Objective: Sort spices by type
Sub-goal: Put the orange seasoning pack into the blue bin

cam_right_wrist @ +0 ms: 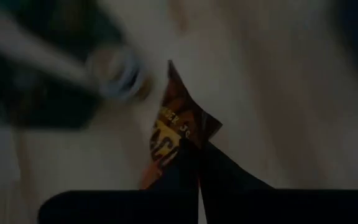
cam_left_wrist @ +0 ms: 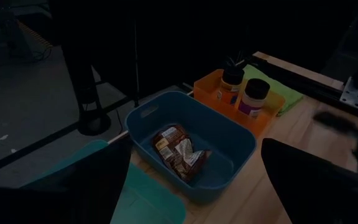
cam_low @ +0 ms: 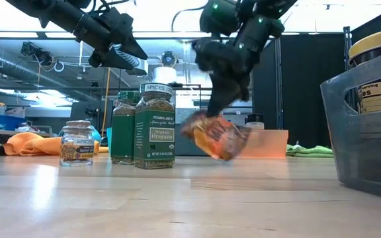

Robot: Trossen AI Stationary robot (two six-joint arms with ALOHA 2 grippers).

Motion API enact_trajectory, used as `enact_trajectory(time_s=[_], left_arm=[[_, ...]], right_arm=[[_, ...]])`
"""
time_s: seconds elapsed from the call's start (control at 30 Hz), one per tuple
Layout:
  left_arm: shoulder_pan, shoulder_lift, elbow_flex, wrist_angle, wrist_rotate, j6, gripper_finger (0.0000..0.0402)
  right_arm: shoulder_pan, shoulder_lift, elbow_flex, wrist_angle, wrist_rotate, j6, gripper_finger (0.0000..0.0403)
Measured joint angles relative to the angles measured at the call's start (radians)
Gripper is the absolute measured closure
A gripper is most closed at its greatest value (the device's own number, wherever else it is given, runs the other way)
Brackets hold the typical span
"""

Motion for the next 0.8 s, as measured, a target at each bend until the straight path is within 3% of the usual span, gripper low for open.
enact_trajectory(time_s=[0.17, 0.37, 0.8], left_arm=[[0.000, 0.000, 0.000, 0.000, 0.000, 0.000, 0.0032], [0.000, 0.000, 0.000, 0.001, 0.000, 0.000, 0.0032], [0.002, 0.000, 0.000, 0.000, -0.028, 0.000, 0.0032]], right_arm=[[-0.096, -0.090, 0.000, 0.042, 0.069, 0.028, 0.0398], [-0.219, -0.128, 0.000, 0.223, 0.089, 0.040, 0.0398], [-0.403, 0.057, 0.167, 0.243, 0.119, -0.020, 0.0401]])
